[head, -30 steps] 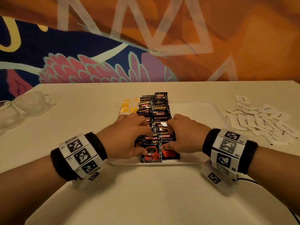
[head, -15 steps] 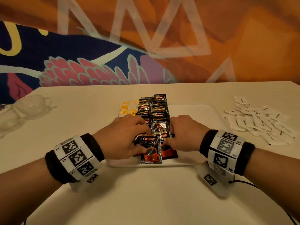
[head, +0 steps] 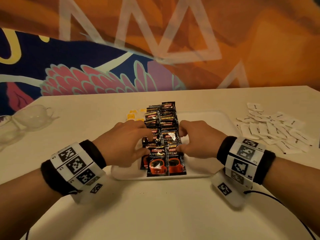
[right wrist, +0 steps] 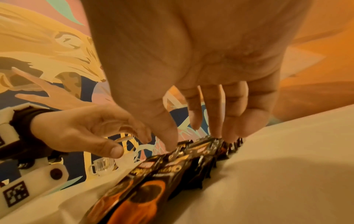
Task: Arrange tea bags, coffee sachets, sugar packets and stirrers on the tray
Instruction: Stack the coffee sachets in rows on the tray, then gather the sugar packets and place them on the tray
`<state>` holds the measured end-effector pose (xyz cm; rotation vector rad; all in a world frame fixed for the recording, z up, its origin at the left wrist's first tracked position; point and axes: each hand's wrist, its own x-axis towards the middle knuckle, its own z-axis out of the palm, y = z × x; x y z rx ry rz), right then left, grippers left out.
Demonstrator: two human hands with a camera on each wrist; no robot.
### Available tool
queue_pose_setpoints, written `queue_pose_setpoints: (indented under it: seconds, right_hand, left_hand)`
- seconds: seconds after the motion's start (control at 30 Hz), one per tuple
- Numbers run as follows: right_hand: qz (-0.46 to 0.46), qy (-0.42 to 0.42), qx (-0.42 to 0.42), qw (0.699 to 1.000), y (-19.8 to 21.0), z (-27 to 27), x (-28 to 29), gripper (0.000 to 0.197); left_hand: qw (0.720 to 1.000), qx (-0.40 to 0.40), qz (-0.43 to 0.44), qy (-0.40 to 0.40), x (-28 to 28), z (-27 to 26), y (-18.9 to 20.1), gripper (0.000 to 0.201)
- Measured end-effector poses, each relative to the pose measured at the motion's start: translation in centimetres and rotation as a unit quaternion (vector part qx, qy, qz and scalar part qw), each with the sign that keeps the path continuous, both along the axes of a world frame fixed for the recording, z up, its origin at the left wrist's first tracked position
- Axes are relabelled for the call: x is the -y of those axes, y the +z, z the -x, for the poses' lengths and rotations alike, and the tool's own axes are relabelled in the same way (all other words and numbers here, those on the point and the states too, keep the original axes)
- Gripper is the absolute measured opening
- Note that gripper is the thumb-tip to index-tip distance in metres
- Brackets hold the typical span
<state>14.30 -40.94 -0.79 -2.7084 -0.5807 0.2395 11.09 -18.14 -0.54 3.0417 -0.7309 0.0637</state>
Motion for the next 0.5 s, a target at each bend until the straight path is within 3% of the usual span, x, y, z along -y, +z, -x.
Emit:
queue_pose_setpoints:
  seconds: [0.13, 0.3, 0.5]
  right_hand:
    - [-0.031, 0.015, 0.023, 0.999, 1.2, -0.9, 1.5, 0.029]
    - [-0.071, -0.014, 0.064, 0.995, 3.2, -2.7, 5.5, 0.018]
    - [-0.16, -0.102, 0.1, 0.977, 4.6, -5.7, 13.5, 0.011]
  left_hand:
    - [0.997, 0.035, 0.076, 0.002, 0.8, -0.5, 1.9, 0.024]
    - [0.983, 0.075, 0.168, -0.016, 5.8, -2.5, 4.4, 0.009]
    - [0.985, 0.036, 0.166, -0.026, 15.3, -7.6, 5.9, 0.01]
